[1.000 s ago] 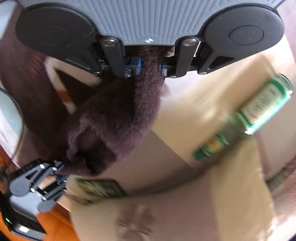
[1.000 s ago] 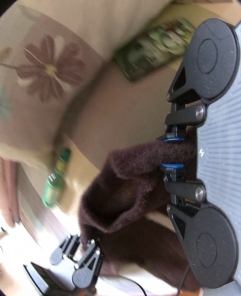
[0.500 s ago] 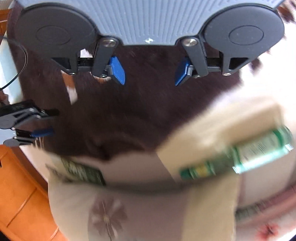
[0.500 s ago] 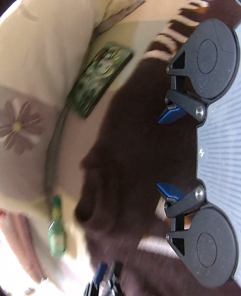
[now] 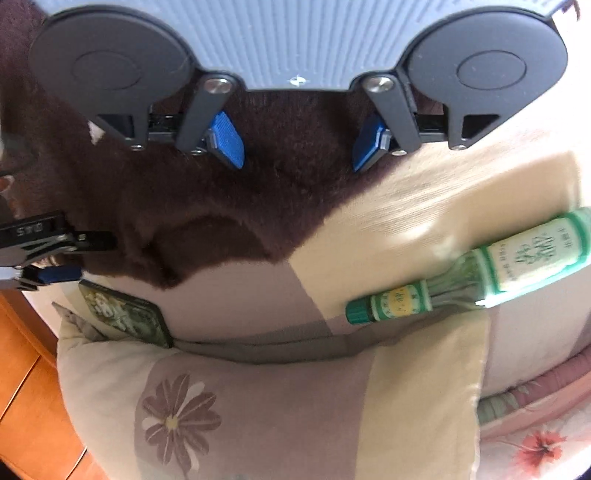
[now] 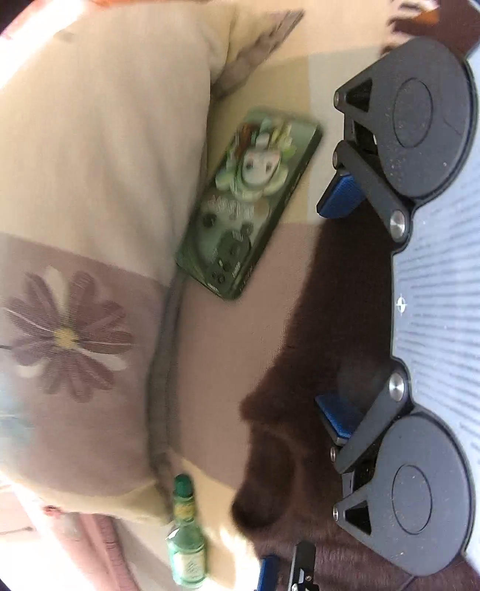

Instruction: Fold clothes

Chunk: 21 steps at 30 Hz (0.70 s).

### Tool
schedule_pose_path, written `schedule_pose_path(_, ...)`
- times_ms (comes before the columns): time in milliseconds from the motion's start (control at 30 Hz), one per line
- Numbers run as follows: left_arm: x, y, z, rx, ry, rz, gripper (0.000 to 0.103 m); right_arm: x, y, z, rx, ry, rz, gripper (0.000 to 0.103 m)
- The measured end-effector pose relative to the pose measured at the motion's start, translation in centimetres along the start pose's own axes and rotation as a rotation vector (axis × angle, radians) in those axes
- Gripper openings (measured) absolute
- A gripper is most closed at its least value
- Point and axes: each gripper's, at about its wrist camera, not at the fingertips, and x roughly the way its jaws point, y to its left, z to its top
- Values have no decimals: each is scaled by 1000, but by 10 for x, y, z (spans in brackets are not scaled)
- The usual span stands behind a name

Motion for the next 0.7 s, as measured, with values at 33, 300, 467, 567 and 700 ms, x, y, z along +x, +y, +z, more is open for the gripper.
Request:
schedule_pose_path(33,-7,0,-5,-5,-9,11,67,-12,-1,-4,12,-16,-13,103)
schedule_pose_path(300,-26,23,-54,-119,6,131,68,-17,-69,-61,290,30,-227,103)
schedule_pose_path(467,-12,29,-39,-122,1,144,71,10,-103,-42,301,-7,-203,103)
schedule_pose_path(567,-3,34,-24,-165,-1,150,72,21,-103,-22,249,29,-185,103)
schedule_pose_path(700,-15,29,-20,-187,3,144,71,1,-104,-23,219,54,-177,103)
